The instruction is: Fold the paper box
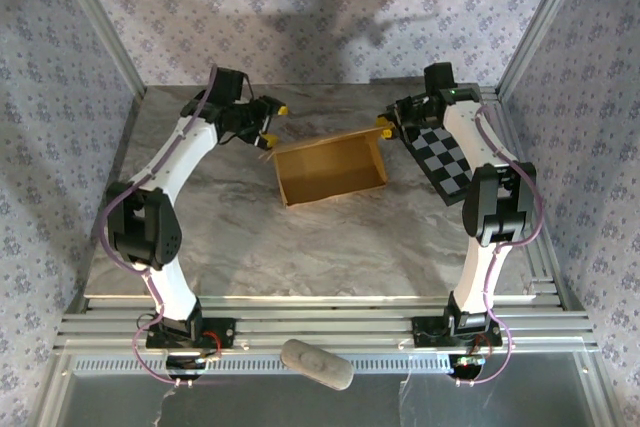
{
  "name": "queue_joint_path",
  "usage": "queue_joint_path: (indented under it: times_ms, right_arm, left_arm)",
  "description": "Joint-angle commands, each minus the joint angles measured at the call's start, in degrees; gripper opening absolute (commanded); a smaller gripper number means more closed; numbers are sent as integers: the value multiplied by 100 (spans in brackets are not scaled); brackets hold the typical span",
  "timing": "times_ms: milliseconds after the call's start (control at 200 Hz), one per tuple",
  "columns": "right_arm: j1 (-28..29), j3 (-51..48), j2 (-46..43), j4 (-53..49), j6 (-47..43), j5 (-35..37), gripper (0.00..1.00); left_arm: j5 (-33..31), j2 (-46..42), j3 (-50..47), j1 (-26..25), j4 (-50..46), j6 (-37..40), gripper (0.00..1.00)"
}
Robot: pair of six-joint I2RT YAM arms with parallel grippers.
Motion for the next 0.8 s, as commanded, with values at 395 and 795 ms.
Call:
queue_joint_path:
  times_ms: [395, 795]
  right_arm:
    - [-44, 161, 183, 21, 67, -84, 0]
    - [-7, 47, 174, 270, 311, -49, 0]
  left_arm:
    - [203, -54, -122, 638, -569, 1029, 75]
    - [315, -67, -316, 411, -218, 694, 74]
